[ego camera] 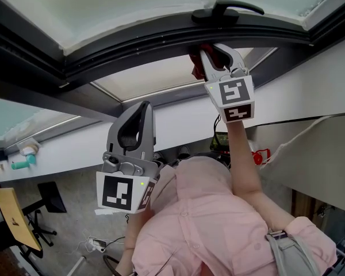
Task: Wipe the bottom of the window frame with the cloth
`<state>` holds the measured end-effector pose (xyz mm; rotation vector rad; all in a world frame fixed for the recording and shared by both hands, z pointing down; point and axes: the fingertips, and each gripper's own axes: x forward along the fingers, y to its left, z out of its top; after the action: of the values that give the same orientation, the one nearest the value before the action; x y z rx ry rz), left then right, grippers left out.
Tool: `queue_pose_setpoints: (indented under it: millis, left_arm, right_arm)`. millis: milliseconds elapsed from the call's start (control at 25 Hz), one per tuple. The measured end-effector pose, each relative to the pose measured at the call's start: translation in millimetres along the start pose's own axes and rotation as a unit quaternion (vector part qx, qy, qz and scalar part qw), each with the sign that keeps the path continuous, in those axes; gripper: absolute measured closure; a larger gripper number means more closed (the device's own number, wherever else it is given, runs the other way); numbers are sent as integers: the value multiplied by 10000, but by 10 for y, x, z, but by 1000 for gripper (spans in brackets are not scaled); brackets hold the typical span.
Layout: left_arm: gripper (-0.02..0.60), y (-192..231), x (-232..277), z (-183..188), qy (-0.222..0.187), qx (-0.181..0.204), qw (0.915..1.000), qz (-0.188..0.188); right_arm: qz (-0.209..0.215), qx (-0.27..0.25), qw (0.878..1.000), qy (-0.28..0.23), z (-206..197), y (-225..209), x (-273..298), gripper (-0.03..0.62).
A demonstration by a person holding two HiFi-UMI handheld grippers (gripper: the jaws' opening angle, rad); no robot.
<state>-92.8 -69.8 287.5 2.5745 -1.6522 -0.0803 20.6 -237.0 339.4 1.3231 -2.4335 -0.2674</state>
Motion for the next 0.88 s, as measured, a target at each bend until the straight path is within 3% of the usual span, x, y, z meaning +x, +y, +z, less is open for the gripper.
queue_pose_setpoints:
  millis: [200, 360, 640, 880]
  left_arm:
    - [588, -81, 52, -20, 2, -7, 10000, -73]
    - [588, -181, 74, -76, 53, -94, 9998, -160]
    - [588, -339, 61, -134, 27, -305, 9992, -250]
    - [588, -506, -35, -239, 143, -424, 9975, -541]
  right_arm:
    - [-121, 122, 9998, 80, -71, -184, -61, 533]
    - [78, 379, 9992, -52, -92, -237, -225, 533]
    - [152, -54, 9985, -531, -46, -348, -847, 533]
    - [19, 551, 9979, -341, -238, -481, -1309, 533]
